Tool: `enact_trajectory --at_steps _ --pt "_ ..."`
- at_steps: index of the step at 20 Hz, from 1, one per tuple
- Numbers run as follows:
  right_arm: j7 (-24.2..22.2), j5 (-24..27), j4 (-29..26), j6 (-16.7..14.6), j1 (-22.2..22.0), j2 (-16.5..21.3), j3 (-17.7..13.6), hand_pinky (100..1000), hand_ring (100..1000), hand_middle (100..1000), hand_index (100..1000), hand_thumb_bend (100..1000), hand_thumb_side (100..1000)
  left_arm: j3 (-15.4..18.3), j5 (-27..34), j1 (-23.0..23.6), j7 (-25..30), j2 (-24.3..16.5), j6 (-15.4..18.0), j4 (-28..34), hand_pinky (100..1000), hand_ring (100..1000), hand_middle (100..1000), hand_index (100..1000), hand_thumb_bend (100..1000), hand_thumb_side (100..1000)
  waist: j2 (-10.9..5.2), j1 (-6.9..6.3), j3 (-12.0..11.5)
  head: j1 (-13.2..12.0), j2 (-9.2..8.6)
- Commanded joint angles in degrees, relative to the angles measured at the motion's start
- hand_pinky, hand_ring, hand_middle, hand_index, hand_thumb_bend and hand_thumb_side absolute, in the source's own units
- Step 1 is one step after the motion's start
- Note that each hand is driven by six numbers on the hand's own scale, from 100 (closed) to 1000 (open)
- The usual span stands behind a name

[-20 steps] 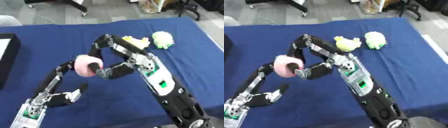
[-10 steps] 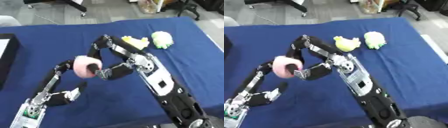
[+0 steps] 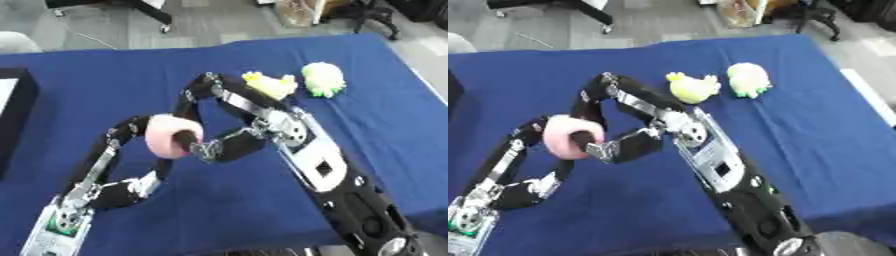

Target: Pick up the objects with one hand, pass them to the other hand, and then place them into the box on the other side of the table.

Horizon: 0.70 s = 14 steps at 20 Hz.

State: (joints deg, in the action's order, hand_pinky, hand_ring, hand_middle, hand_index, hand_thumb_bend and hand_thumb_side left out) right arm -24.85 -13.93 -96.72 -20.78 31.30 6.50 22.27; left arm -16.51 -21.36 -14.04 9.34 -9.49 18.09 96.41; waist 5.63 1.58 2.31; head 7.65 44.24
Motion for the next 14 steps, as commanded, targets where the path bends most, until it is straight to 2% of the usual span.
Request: enact_trajectory --at_steps 1,7,14 --pt "-0.2 0.5 -0.2 0.0 0.8 0.6 -0.1 623 334 327 314 100 100 -0.1 0.6 -0.9 -0.9 0.2 0.2 1.0 805 764 769 917 350 584 -0.50 -0.11 0.0 0.2 -0.12" --pt "-0.2 0.6 0.1 0.0 0.7 0.6 0.0 621 333 326 313 100 100 -0.6 2.7 -1.3 -1.6 0.4 0.6 1.3 803 761 766 911 346 571 -0.52 -0.09 0.1 0.3 -0.12" --pt "-0.1 0.5 0.3 0.1 0.7 0.6 -0.2 620 332 325 312 100 100 -1.0 5.2 -1.2 3.9 0.0 1.8 2.2 806 762 763 909 366 580 -0.44 -0.12 0.2 0.6 -0.12"
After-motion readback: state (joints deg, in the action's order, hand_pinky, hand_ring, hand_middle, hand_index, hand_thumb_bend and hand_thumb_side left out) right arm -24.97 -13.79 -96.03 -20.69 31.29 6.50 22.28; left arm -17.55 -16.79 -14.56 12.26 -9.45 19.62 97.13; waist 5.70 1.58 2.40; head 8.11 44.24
